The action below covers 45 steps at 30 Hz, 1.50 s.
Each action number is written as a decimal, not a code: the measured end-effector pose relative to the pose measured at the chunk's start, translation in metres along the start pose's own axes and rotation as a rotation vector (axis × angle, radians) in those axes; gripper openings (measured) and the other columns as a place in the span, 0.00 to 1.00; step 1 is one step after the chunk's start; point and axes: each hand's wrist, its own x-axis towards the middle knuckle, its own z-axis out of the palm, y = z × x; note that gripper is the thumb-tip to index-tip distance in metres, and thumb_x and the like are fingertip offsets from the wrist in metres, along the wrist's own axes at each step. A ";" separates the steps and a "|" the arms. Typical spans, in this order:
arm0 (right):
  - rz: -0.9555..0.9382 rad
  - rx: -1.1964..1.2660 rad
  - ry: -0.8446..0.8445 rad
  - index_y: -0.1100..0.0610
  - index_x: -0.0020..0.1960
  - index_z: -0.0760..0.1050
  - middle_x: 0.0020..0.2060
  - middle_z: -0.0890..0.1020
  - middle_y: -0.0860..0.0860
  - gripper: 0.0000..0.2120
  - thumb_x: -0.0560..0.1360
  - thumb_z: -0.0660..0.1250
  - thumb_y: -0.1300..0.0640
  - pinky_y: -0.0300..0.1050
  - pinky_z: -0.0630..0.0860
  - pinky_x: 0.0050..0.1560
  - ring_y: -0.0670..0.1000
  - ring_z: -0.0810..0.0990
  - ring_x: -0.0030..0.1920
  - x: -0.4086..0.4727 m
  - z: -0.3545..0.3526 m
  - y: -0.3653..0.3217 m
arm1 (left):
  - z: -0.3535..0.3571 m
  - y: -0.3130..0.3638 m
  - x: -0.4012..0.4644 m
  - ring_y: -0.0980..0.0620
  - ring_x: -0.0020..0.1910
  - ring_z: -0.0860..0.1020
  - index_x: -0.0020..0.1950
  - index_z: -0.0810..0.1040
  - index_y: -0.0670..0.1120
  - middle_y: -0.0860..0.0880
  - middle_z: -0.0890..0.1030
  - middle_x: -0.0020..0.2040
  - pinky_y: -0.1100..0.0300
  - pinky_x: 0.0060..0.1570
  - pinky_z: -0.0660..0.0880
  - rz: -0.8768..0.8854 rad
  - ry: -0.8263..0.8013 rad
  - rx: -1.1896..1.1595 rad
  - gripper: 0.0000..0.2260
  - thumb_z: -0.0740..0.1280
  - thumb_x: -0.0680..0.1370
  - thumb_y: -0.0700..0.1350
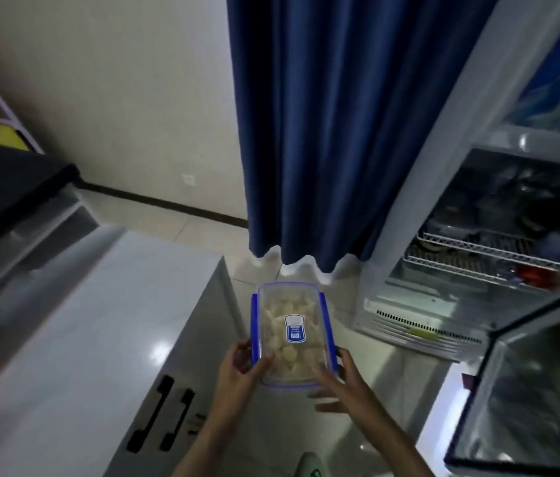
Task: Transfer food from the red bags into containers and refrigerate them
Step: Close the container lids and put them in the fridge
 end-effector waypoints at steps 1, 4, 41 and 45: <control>-0.003 0.048 0.035 0.46 0.67 0.69 0.60 0.83 0.55 0.27 0.71 0.75 0.45 0.61 0.84 0.50 0.63 0.87 0.48 0.001 -0.015 -0.003 | 0.020 0.004 0.008 0.43 0.56 0.85 0.61 0.78 0.44 0.44 0.86 0.56 0.43 0.53 0.83 0.006 -0.023 0.008 0.28 0.83 0.66 0.51; -0.025 0.168 0.163 0.50 0.68 0.70 0.56 0.85 0.58 0.27 0.72 0.74 0.48 0.62 0.84 0.50 0.67 0.87 0.47 0.004 -0.057 -0.011 | 0.075 0.016 0.026 0.45 0.53 0.86 0.61 0.78 0.45 0.43 0.85 0.57 0.55 0.42 0.83 0.021 -0.104 0.038 0.24 0.81 0.69 0.49; -0.212 0.623 1.049 0.61 0.56 0.77 0.48 0.85 0.59 0.11 0.79 0.71 0.54 0.59 0.85 0.48 0.54 0.86 0.41 0.156 -0.459 -0.087 | 0.570 0.078 0.276 0.51 0.60 0.78 0.63 0.80 0.50 0.50 0.81 0.63 0.53 0.63 0.72 0.204 -0.726 0.808 0.17 0.58 0.85 0.58; -0.190 0.592 1.030 0.63 0.59 0.76 0.51 0.84 0.59 0.15 0.79 0.72 0.53 0.45 0.83 0.36 0.52 0.86 0.40 0.187 -0.514 -0.088 | 0.610 0.076 0.326 0.43 0.68 0.74 0.74 0.71 0.52 0.46 0.74 0.72 0.46 0.65 0.74 0.545 -0.594 1.152 0.21 0.66 0.81 0.45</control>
